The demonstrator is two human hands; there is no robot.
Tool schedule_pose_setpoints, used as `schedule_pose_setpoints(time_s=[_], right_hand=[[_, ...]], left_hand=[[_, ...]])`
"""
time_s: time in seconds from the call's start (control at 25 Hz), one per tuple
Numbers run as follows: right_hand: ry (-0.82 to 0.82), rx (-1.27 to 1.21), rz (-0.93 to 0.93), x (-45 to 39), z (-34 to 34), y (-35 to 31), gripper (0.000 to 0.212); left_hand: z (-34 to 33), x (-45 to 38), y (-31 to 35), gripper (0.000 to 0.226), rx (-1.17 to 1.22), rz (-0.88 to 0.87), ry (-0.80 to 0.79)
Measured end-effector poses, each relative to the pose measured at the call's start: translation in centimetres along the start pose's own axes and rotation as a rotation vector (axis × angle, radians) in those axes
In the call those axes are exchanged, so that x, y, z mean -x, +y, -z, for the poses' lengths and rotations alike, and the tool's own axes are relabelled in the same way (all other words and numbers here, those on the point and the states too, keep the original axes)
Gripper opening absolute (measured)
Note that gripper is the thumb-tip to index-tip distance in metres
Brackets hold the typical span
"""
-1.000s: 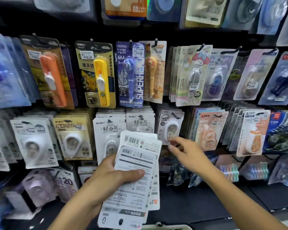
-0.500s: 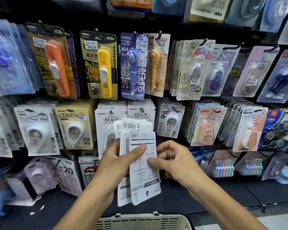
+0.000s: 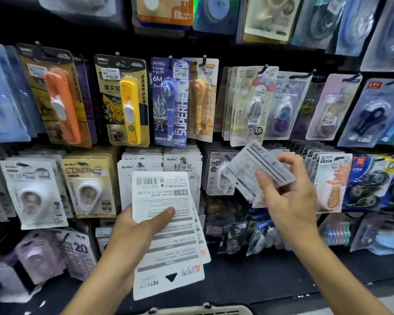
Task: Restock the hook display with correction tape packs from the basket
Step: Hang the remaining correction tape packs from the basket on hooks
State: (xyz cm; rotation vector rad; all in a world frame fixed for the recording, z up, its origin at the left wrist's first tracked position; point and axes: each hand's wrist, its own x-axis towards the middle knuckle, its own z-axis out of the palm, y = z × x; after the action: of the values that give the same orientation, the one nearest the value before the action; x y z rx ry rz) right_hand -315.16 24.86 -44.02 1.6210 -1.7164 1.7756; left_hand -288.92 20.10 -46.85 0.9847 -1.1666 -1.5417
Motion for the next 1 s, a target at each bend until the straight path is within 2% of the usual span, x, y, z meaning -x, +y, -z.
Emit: schedule_pose_setpoints(time_s=[0.08,0.12,0.24,0.36,0.44,0.52,0.6,0.76,0.88,1.0], right_hand=[[0.003,0.295,0.354,0.9,-0.5,1.5,0.035],[-0.037,0.372,0.454,1.2,-0.9,2.1,0.043],[-0.117,0.427,0.580,1.6,-1.3,2.0,0.049],[-0.022,0.335,0.627,1.6,-1.1,1.0,0.043],[0.002,0.319,0.672,1.9,-1.2,0.4,0.054],[-0.042,0.407,0.666,2.1,-1.5,0.7,0.064],[-0.134,0.497,0.574,2.4,-2.1,1.5,0.063],[-0.342,0.439,0.456,2.9,-2.3,3.6,0.073],[-0.366,0.343,0.349,2.9,-1.9,4.0,0.055],[-0.426,0.398,0.270,2.8,-1.8,4.6,0.053]], left_hand=[[-0.1,0.0,0.0,0.034,0.005,0.018,-0.005],[-0.2,0.0,-0.1,0.036,0.005,0.026,-0.011],[-0.4,0.2,-0.1,0.042,0.010,0.037,-0.050],[-0.2,0.2,0.2,0.034,0.004,0.030,-0.070],[-0.1,0.3,0.3,0.027,0.009,0.025,-0.067],[-0.1,0.4,0.3,0.023,0.013,0.029,-0.053],[-0.1,0.4,0.3,0.021,0.013,0.041,-0.042],[0.0,0.6,0.5,0.022,0.003,0.051,-0.042],[0.0,0.8,0.6,0.025,0.005,0.034,-0.040],[0.2,0.7,0.5,0.029,-0.003,0.039,-0.041]])
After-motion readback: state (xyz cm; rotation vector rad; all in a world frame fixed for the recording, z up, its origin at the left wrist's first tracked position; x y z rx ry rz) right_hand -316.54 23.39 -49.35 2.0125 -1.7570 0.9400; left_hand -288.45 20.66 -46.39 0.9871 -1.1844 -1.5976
